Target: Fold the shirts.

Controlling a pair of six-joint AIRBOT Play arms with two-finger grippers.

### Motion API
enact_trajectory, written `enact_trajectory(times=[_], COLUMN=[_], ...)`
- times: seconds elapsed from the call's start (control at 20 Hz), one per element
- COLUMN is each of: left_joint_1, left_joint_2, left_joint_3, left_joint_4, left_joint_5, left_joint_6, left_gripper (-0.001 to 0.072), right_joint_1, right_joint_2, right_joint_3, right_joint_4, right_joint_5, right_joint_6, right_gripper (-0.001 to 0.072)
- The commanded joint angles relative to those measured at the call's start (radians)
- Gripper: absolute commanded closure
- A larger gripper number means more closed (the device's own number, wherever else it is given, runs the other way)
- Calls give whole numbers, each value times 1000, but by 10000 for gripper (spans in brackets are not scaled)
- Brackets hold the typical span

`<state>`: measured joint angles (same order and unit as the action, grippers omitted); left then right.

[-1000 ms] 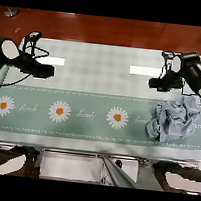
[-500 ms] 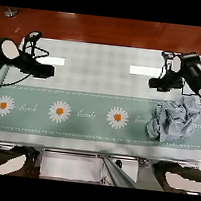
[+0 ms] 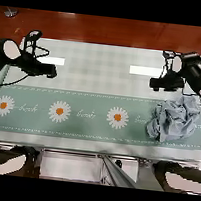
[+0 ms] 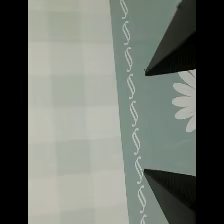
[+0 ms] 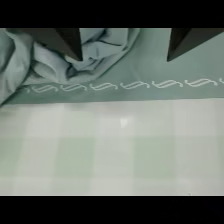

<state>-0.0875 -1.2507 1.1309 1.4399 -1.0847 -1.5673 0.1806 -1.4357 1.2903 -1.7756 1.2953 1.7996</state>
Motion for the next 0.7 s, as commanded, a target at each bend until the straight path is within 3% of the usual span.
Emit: enact_trajectory(times=[0.0, 0.15, 0.4, 0.65], left_joint_1=[8, 20, 10, 10], left_joint_2=[0, 92, 502, 544], left_joint_3=[5, -52, -402, -547], left_joint_4=[2, -27, -217, -219], left_joint_5=[-97, -161, 84, 155], left_joint_6=[48, 81, 81, 78], left_gripper=[1, 1, 1, 2], right_joint_1=[-6, -77, -196, -230], right_joint_2=[77, 261, 560, 457], right_joint_3=[-5, -115, -577, -691], right_joint_4=[-128, -160, -80, 38], right_joint_5=[53, 34, -92, -264], right_joint_6=[-35, 24, 164, 174], right_gripper=[94, 93, 94, 94])
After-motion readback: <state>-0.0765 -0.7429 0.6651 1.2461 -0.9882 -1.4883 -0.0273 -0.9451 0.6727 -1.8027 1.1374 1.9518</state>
